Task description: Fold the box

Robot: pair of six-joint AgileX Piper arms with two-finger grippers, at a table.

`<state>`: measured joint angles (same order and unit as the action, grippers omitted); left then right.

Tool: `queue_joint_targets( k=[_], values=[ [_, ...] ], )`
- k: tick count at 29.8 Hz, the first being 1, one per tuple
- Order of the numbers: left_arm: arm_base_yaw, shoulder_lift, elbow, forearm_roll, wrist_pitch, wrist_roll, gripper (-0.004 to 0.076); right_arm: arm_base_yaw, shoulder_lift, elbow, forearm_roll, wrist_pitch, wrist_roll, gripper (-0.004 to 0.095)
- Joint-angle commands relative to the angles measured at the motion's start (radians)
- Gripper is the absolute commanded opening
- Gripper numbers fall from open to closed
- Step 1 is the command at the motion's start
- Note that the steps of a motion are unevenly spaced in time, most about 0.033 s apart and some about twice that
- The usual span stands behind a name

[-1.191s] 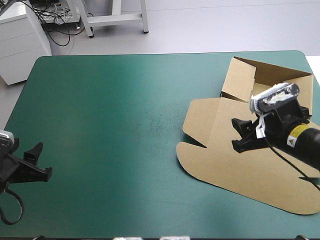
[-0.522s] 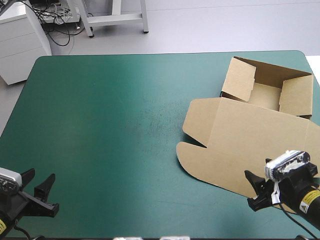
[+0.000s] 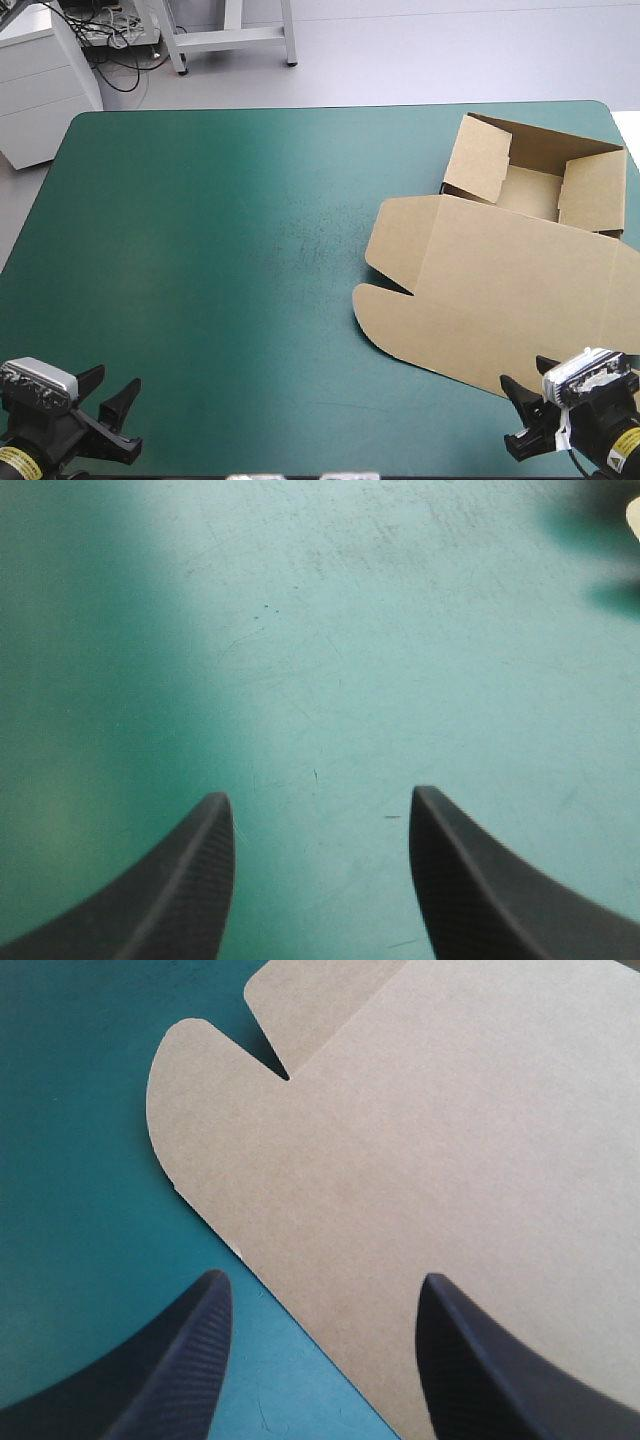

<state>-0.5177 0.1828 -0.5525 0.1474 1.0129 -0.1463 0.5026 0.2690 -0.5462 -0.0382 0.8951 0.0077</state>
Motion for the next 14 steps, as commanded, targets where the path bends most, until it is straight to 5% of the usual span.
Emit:
queue_joint_targets(
  k=[1, 14],
  values=[
    [-0.005, 0.011, 0.004, -0.017, -0.122, 0.001, 0.0379, -0.001, 0.006, -0.002, -0.001, -0.060, 0.006, 0.0504],
    [-0.005, 0.011, 0.075, -0.035, -0.186, -0.003, 0.0379, -0.001, 0.006, 0.048, -0.001, -0.071, 0.005, 0.0504]
  ],
)
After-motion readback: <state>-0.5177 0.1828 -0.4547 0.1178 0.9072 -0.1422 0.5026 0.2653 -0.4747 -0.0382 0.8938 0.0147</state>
